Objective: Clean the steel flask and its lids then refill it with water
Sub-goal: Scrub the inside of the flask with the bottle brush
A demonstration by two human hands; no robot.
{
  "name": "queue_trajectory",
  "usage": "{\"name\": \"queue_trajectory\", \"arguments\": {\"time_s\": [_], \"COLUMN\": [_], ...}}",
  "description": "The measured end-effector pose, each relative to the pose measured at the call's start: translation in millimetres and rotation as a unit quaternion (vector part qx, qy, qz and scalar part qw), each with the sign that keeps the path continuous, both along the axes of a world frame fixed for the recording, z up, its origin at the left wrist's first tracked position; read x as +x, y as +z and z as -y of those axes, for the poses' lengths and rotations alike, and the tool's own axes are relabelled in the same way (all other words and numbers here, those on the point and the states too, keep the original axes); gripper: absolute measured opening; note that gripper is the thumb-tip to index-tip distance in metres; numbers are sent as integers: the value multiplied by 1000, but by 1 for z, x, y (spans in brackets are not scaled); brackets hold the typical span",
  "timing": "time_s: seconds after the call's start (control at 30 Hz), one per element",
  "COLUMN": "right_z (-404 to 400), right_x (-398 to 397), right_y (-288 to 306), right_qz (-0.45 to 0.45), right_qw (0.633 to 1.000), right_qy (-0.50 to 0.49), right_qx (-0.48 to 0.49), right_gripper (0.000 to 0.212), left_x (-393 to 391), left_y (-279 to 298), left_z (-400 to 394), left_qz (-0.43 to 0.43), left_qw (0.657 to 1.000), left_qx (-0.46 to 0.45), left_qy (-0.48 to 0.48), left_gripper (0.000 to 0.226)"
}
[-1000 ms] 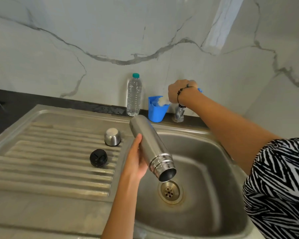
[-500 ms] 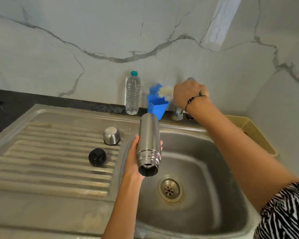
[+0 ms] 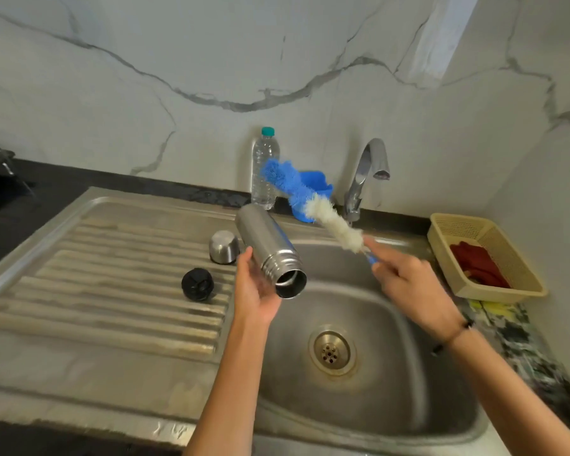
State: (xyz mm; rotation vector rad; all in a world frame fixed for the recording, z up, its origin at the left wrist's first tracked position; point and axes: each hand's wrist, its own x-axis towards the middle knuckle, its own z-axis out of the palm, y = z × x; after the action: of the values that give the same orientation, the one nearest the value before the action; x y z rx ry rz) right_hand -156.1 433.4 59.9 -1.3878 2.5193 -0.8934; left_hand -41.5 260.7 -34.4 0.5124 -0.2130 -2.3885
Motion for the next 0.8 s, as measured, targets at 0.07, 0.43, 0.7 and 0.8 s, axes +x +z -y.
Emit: {"name": "queue_trajectory", "arguments": {"time_s": [0.07, 0.43, 0.7, 0.8], "right_z": [-20, -74, -63, -69], "right_x": [4, 25, 12, 3], "right_y": [-23, -96, -95, -79], "right_qz": [118, 79, -82, -92], "right_qw": [989, 978, 961, 961], "right_qy": [44, 171, 258, 252], "right_qx": [-75, -94, -49, -70], "right_gripper": [42, 37, 49, 45], "left_x": [4, 28, 32, 36], "left_y": [-1, -9, -2, 0], "left_z": [5, 24, 20, 24], "left_qz": [-41, 17, 127, 132], "left_qw": [999, 997, 981, 979], "left_qx": [16, -63, -137, -146], "left_qy": [-13, -36, -50, -44], "left_gripper": [63, 61, 69, 43]}}
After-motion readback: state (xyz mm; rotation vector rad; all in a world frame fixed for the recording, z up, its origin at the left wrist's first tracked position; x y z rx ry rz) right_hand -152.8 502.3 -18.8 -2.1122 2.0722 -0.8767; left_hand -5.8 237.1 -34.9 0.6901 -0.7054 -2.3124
